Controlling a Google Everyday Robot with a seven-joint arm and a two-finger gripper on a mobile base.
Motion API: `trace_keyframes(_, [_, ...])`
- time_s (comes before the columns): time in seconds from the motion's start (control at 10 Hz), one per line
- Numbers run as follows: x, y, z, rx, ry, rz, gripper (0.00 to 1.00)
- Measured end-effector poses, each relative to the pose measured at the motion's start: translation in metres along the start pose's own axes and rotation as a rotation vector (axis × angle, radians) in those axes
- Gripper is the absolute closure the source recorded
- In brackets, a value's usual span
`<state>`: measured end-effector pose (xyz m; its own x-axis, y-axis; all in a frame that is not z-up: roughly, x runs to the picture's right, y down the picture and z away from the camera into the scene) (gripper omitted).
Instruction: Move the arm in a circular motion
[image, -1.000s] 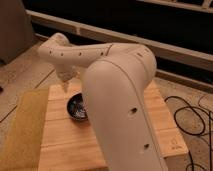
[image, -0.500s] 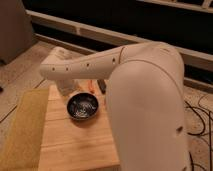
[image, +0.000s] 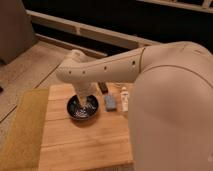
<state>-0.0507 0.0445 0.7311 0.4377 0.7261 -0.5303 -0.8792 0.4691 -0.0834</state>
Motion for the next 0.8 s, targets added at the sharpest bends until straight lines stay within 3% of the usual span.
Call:
trace_keyframes(0.2, [-0.001, -0.036, 0.005, 0.002, 0.038, 0.087, 0.35])
trace_keyframes(0.4, [-0.016, -0.062, 0.008, -0.037, 0.045, 0.145, 0.35])
trace_keyframes(0.7, [-0.051, -0.073, -0.002, -0.077, 0.023, 0.154, 0.35])
trace_keyframes(0.8, [-0.053, -0.074, -0.002, -0.077, 0.021, 0.155, 0.35])
